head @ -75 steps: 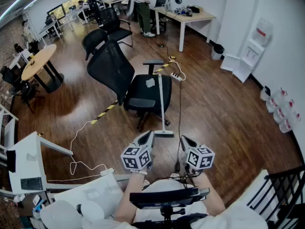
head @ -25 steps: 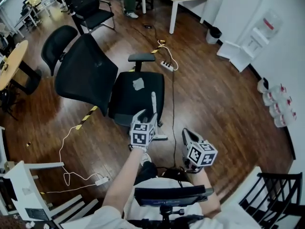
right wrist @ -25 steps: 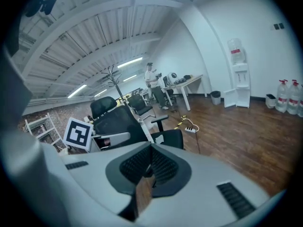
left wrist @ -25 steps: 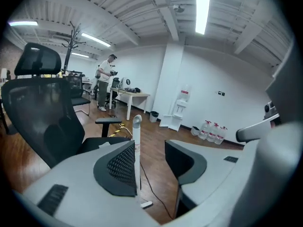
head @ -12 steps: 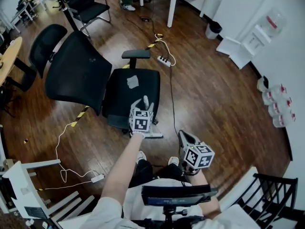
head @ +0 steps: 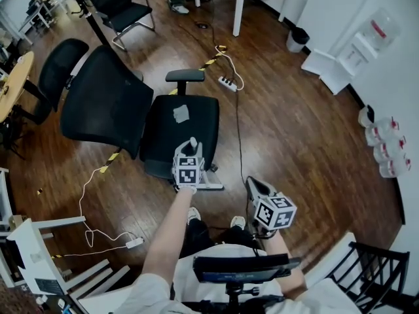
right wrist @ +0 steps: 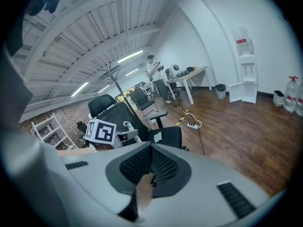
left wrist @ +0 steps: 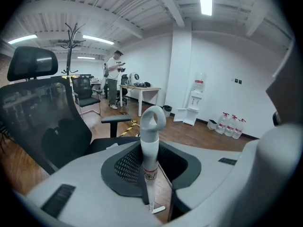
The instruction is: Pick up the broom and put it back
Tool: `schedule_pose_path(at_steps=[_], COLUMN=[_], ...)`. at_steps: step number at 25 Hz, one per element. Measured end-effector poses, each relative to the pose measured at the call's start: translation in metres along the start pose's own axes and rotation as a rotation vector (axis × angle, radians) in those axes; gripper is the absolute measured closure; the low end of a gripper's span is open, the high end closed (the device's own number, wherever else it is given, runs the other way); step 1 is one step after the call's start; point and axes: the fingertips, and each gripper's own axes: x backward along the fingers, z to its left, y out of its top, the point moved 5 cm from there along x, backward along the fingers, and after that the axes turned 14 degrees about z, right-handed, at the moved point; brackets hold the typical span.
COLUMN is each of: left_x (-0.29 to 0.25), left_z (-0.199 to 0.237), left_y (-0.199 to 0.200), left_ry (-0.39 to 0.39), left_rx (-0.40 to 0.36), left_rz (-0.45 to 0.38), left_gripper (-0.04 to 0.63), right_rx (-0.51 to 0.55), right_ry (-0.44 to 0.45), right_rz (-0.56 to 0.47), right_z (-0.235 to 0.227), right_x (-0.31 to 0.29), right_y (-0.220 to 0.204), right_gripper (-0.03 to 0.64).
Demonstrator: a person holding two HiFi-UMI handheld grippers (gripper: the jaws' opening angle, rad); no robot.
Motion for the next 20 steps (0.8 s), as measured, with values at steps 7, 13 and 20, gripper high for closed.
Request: schedule_pose_path(at_steps=[7,13,20], left_x=[0.031,0.087,0.169], left_z=[-0.025,-0.058,-0.083], left_y=[-0.026,-0.043,-0.008], left_ry=[0.007,0.022,0.074], left_rx=[-0.005,-0.034,-0.033], left_rz=[-0.014,-0.069,-0.19], left_gripper=[0.494,0.494,0.494], right_rx=[0.037,0.08,0.144], right_ry=[0.034,0.074,0.104], right_rz=[-0.004,-0.008,-0.043], right_z=[-0.017,-0.017,-0.009], right_x=[0.003,0.016,0.033], right_y=[-0.001,0.004,0.014], right_gripper=[0.604,0.604,0.604])
